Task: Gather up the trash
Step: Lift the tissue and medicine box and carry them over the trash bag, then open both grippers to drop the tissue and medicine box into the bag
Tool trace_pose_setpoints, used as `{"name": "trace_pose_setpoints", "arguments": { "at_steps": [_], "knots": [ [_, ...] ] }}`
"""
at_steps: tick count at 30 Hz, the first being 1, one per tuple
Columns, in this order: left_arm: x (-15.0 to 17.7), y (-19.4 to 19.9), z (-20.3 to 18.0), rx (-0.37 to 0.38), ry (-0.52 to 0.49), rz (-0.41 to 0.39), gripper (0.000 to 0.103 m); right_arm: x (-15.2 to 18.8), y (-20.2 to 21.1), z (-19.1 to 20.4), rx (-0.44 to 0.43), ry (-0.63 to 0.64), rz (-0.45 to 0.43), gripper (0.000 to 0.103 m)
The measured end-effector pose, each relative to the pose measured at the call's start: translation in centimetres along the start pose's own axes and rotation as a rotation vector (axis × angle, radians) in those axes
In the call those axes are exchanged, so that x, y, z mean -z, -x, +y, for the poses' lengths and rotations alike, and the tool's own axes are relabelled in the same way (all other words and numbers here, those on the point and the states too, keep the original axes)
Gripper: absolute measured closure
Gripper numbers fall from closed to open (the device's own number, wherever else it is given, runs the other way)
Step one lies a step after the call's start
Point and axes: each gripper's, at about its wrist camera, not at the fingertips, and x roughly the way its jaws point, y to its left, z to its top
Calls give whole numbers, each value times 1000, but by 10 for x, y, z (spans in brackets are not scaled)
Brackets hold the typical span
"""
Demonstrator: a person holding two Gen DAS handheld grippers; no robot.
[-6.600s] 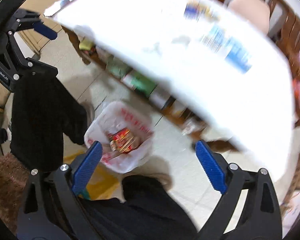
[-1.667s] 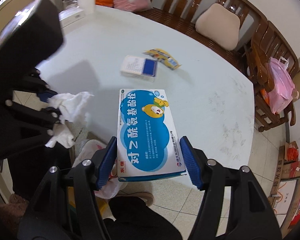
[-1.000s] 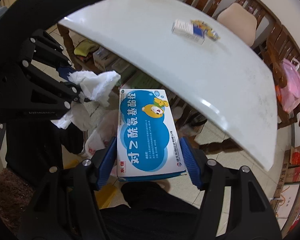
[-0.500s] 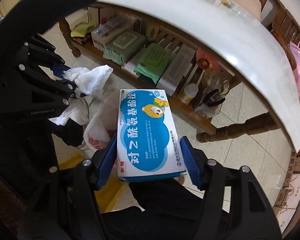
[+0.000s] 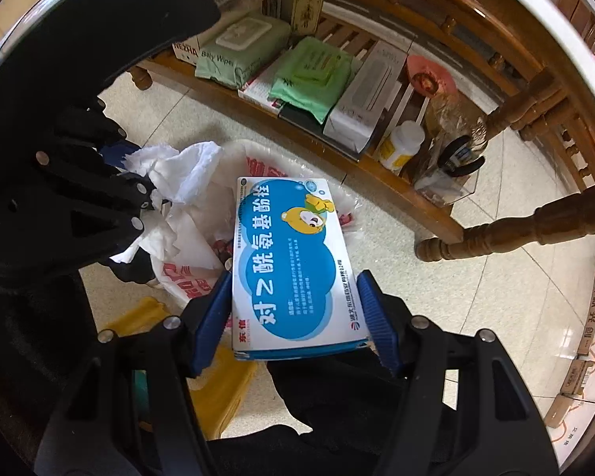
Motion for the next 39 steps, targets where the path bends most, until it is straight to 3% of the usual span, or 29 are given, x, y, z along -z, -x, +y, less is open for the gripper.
{"name": "trace_pose_setpoints", "arguments": {
  "at_steps": [4, 19, 25, 35, 36, 37, 38, 39],
  "knots": [
    [-7, -15, 2, -17, -1, 18, 83, -2, -18, -1, -1, -4, 20, 41],
    [-31, -83, 13, 58, 43, 134, 83, -2, -80, -13, -36, -54, 105, 41],
    [-37, -113, 15, 55, 70, 190, 82, -2, -100, -13, -48, -67, 136, 41],
    [-40, -142, 19, 96, 94, 242, 82, -6, -127, -17, -55, -85, 167, 41],
    [-42, -145, 18, 108, 99, 247, 82, -6, -130, -17, -58, -88, 169, 42],
    [-42, -147, 18, 114, 98, 250, 82, -6, -135, -17, -74, -93, 178, 51],
    [-43, -150, 17, 109, 95, 255, 82, -7, -139, -14, -84, -95, 192, 68],
    [-43, -152, 16, 98, 93, 259, 82, -9, -144, -13, -90, -96, 204, 69]
  ]
}}
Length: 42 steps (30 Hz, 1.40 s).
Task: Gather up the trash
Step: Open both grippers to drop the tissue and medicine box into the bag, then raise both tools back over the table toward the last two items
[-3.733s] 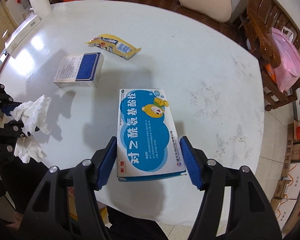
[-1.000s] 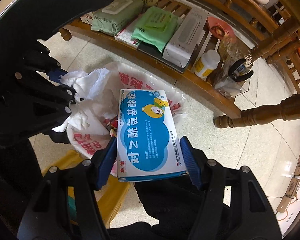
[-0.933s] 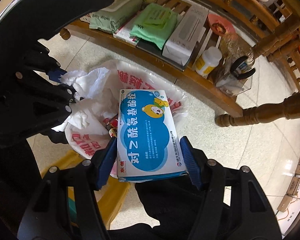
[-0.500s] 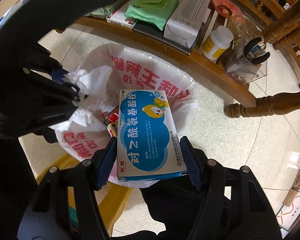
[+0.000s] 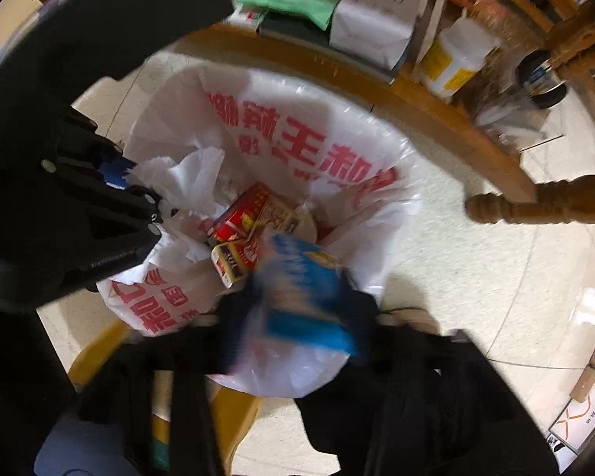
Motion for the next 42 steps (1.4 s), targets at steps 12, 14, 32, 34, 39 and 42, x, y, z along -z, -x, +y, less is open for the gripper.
{"name": "trace_pose_setpoints", "arguments": {
  "at_steps": [12, 14, 32, 34, 39, 42],
  "knots": [
    [-1, 2, -1, -45, -5, -20, 40, -6, -8, -1, -24, -18, -8, 44],
    [-2, 1, 0, -36, 4, -11, 40, -5, -8, -2, -22, -17, -4, 44],
    [22, 32, -8, -94, -11, -77, 31, 16, 20, 5, -40, -8, -52, 32],
    [31, 45, -10, -101, -15, -100, 31, 23, 34, 7, -43, -2, -79, 27],
    [55, 94, -21, -122, -42, -195, 26, 38, 74, 13, -57, 27, -119, 27],
    [71, 135, -29, -153, -74, -256, 25, 43, 109, 10, -61, 36, -161, 26]
  ]
}}
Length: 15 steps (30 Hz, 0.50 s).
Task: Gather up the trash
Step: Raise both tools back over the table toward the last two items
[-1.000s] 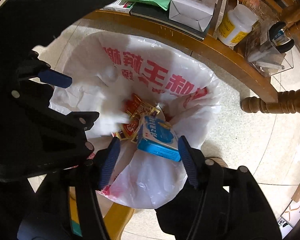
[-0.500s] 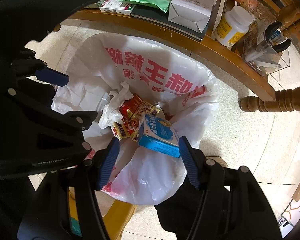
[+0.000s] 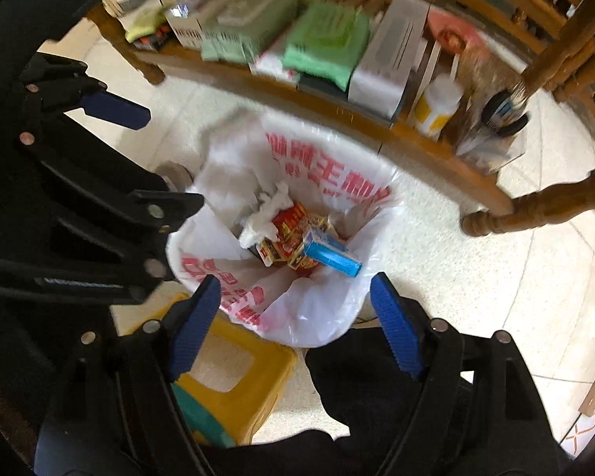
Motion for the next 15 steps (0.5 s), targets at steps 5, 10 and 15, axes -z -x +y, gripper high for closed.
{"name": "trace_pose_setpoints", "arguments": {
  "at_steps": [5, 10, 15],
  "knots": [
    [2, 78, 10, 9, -8, -78, 17, -10, 74, -15, -26, -33, -88, 16],
    [-6, 161, 22, -45, -10, -186, 12, -32, 149, -37, -32, -52, -161, 10],
    [-35, 232, 31, -2, -93, -214, 11, -67, 222, -61, 34, 7, -228, 10]
  ]
}}
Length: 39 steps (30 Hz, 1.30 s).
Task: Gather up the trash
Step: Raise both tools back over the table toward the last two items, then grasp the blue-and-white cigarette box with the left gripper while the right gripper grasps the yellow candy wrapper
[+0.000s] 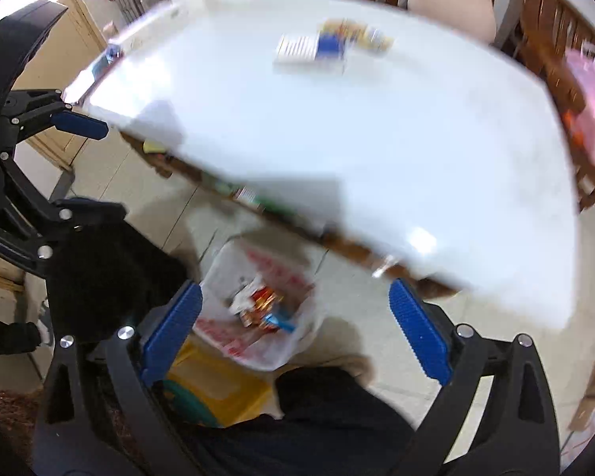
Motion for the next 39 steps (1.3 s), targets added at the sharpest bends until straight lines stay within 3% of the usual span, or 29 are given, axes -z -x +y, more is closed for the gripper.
{"name": "trace_pose_setpoints", "arguments": {
  "at_steps": [2, 8, 12, 19, 28, 39],
  "knots": [
    [-16, 18, 4, 21, -38, -11, 11, -19, 23, -13, 30, 14, -28, 10],
    [-63, 61, 9, -15, -162, -35, 10, -75, 67, -49, 75, 28, -87, 10],
    [-90, 65, 10, -21, -224, -6, 10, -111, 84, -64, 96, 57, -104, 10],
    [-120, 62, 20, 5, -243, 21, 10, -149, 88, -71, 96, 130, -105, 10],
    [-142, 23, 40, 6, -276, 46, 10, -185, 65, -87, 73, 141, -105, 10],
    [-167, -38, 62, 11, -263, 103, 10, -214, 11, -98, 78, 163, -33, 10]
  ]
}}
